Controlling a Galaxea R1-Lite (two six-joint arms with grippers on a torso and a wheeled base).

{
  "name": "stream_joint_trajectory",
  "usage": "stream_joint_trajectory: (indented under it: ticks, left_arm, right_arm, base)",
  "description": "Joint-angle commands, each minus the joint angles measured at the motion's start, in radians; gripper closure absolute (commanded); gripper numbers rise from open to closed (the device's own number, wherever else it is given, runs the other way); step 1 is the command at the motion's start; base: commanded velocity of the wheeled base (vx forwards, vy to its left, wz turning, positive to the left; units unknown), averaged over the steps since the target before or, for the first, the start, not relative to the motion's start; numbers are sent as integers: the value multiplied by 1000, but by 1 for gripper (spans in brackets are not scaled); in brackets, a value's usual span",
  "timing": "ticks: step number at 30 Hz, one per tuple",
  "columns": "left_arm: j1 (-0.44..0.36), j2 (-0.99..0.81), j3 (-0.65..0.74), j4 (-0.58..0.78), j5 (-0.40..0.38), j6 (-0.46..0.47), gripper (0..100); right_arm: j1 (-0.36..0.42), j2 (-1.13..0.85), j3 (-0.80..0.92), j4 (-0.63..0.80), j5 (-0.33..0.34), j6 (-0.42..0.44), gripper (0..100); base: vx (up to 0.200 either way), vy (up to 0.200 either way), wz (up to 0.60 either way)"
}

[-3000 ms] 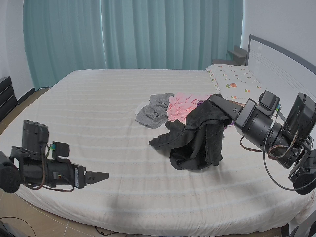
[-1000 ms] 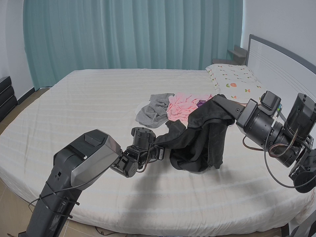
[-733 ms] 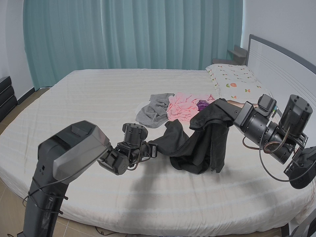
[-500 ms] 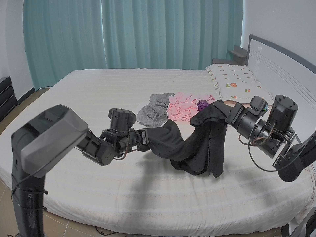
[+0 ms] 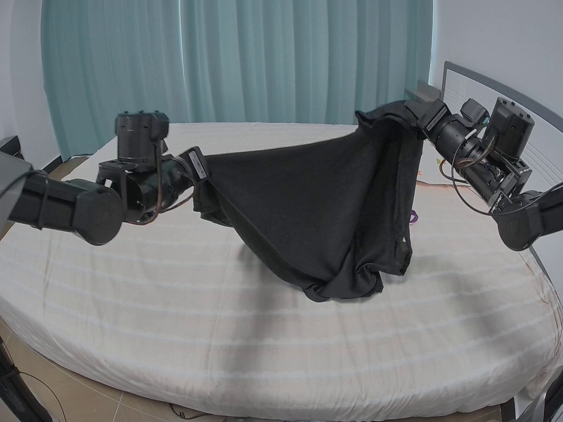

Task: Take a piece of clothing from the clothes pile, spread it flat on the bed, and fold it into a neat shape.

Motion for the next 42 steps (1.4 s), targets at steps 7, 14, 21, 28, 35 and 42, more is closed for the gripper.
stream_joint_trajectory:
  ticks: [7,14,21,28,35,42]
  left_arm:
    - [-28,-103,212,8,3,-157,100]
    - [-65,-45,296,6,-4,-254,100]
    - [-95,-48,384,-9,-13,-275,100]
    - [-105,-44,462,-101,-13,-275,100]
    - [-106,-44,493,-163,-17,-277,100]
    - [-106,-33,493,-169,-19,-275,100]
  right_arm:
    - [-12,51,230,15,32,23,100]
    - [-8,71,360,15,31,74,100]
    - [15,79,464,-39,29,143,100]
    - [37,76,515,-51,23,146,100]
    - [46,58,535,-52,22,146,100]
    - [46,30,543,-52,17,146,100]
  base:
    - [0,0,0]
    - [0,0,0]
    - [0,0,0]
    - [0,0,0]
    - [-143,0,0]
    - [-114,0,0]
